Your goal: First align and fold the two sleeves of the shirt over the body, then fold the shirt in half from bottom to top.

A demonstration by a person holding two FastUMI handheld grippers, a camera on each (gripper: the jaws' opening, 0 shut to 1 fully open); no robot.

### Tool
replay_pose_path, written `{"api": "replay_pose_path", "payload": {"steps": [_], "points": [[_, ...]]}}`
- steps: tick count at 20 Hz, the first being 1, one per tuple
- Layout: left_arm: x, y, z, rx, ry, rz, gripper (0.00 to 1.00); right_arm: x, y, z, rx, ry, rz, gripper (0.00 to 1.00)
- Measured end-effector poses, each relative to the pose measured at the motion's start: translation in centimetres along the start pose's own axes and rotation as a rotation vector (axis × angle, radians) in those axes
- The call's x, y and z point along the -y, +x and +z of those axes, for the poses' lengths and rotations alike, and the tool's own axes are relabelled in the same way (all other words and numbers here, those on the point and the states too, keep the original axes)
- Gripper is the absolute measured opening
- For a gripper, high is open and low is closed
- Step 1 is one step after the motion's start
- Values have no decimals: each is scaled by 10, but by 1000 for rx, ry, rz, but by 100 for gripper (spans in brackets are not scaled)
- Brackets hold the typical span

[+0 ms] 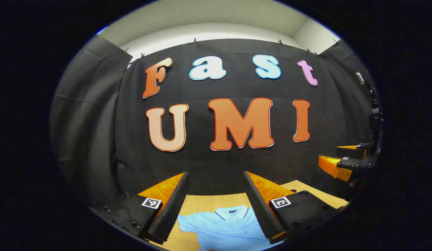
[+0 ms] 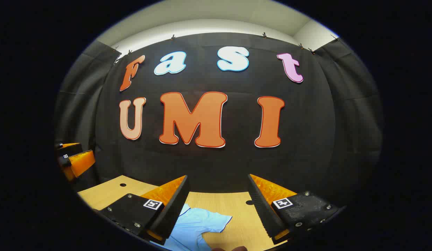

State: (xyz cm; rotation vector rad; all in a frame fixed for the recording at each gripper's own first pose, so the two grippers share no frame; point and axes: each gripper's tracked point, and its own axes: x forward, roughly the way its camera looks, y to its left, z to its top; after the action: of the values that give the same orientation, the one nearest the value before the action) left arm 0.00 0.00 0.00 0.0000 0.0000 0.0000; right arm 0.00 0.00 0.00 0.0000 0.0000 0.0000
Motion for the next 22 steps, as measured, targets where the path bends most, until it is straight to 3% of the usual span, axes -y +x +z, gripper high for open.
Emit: {"api": "replay_pose_path", "payload": {"steps": [13,22], "points": [[-16,19,3,23,9,50,98,-10,38,-17,-50,26,20,99],[-21,36,-12,-23,32,93,98,1,77,-68,-203,11,12,99]]}}
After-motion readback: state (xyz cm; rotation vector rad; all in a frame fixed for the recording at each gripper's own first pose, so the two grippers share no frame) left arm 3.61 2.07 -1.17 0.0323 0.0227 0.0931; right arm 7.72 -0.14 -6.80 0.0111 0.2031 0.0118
